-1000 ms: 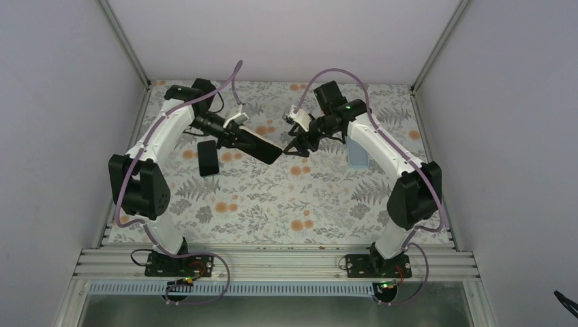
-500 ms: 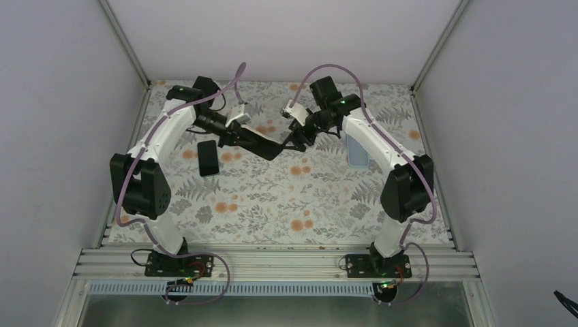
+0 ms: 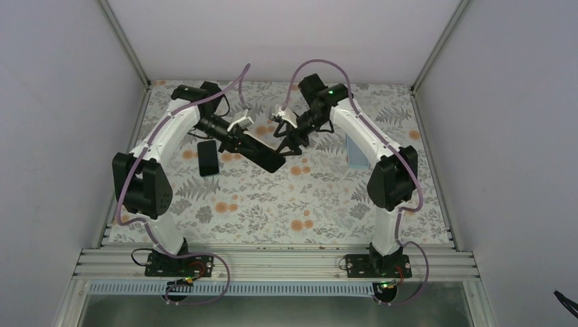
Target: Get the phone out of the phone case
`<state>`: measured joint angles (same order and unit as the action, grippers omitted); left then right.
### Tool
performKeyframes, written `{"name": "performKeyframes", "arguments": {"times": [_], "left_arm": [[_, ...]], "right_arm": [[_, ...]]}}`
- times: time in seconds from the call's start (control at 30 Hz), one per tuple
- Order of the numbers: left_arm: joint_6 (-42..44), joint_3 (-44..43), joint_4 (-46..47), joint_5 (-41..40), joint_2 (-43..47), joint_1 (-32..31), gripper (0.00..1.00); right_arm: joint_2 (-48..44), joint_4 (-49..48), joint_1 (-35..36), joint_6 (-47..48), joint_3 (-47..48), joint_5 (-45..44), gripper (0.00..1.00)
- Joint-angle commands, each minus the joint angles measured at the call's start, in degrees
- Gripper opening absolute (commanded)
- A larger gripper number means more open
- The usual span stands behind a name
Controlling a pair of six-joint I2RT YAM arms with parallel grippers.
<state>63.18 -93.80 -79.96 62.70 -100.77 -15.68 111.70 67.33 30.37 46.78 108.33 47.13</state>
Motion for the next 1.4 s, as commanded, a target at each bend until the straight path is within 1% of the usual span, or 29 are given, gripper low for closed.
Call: {"name": "performKeyframes", "arguments": {"times": [0.0, 0.1, 0.17, 0.27, 0.4, 0.47, 0.63, 0.73, 0.8, 0.83, 0.93, 1.03, 1.13, 1.2, 1.23, 1.3, 1.37], "left_arm": [[0.13, -5.43, 2.21, 5.80, -5.14, -2.00, 0.02], [-2.21, -9.29, 3.15, 4.20, -8.16, -0.77, 0.02], [-4.15, -10.54, 5.40, 3.16, -8.53, -0.65, 0.02], [-6.19, -10.42, 8.12, 2.39, -7.67, -1.40, 0.02], [-6.33, -9.12, 8.65, 2.74, -5.13, -2.36, 0.02], [-6.23, -7.82, 8.87, 2.43, -3.25, -3.09, 0.02], [-5.34, -4.16, 9.17, 2.75, 0.73, -3.61, 0.02], [-4.61, -4.30, 8.21, 3.60, 1.60, -3.60, 0.02], [-4.39, -5.40, 7.71, 4.12, 2.04, -3.60, 0.02], [-4.19, -6.27, 7.34, 4.19, 2.06, -3.57, 0.02], [-2.94, -9.64, 4.53, 3.67, 1.66, -2.64, 0.02], [-2.40, -12.80, 2.19, 3.47, 0.78, -1.27, 0.02], [-2.07, -13.03, 2.18, 2.79, 1.16, -0.33, 0.02], [-2.56, -13.73, 2.18, 2.11, 1.20, 0.07, 0.02], [-2.93, -14.26, 2.18, 1.81, 1.12, 0.35, 0.03], [-3.93, -15.35, 2.18, 1.13, 1.11, 0.73, 0.08], [-4.81, -16.19, 2.18, 0.01, 1.19, 0.95, 0.16]], "right_arm": [[0.66, 3.01, 8.65, 4.52, 3.32, 16.98, 0.88], [0.05, 0.67, 12.23, 2.08, 3.01, 16.50, 0.87], [-0.73, -3.02, 14.03, -1.79, 2.52, 16.56, 0.86], [-1.44, -9.51, 15.51, -8.11, 2.70, 18.25, 0.83], [1.72, -14.23, 16.50, -16.00, 6.64, 15.77, 0.80], [2.68, -17.06, 16.07, -19.36, 6.72, 15.59, 0.79], [3.95, -22.82, 14.80, -24.31, 6.98, 20.29, 0.84], [4.26, -24.82, 14.89, -25.14, 8.59, 22.68, 0.89], [5.44, -24.04, 15.10, -24.73, 10.26, 25.95, 0.90], [6.10, -23.46, 15.46, -24.49, 11.16, 26.74, 0.88], [6.44, -22.32, 16.68, -22.38, 12.14, 26.12, 0.66], [5.54, -21.33, 16.77, -20.69, 11.92, 24.88, 0.49], [3.72, -21.75, 16.36, -20.48, 10.12, 22.68, 0.33], [2.23, -22.21, 15.66, -20.23, 8.64, 21.73, 0.12], [1.50, -22.84, 15.15, -20.67, 7.71, 21.21, 0.04], [-0.17, -24.50, 13.86, -21.63, 5.67, 20.58, 0.03], [-1.60, -25.34, 12.37, -22.61, 4.28, 20.02, 0.03]]}}
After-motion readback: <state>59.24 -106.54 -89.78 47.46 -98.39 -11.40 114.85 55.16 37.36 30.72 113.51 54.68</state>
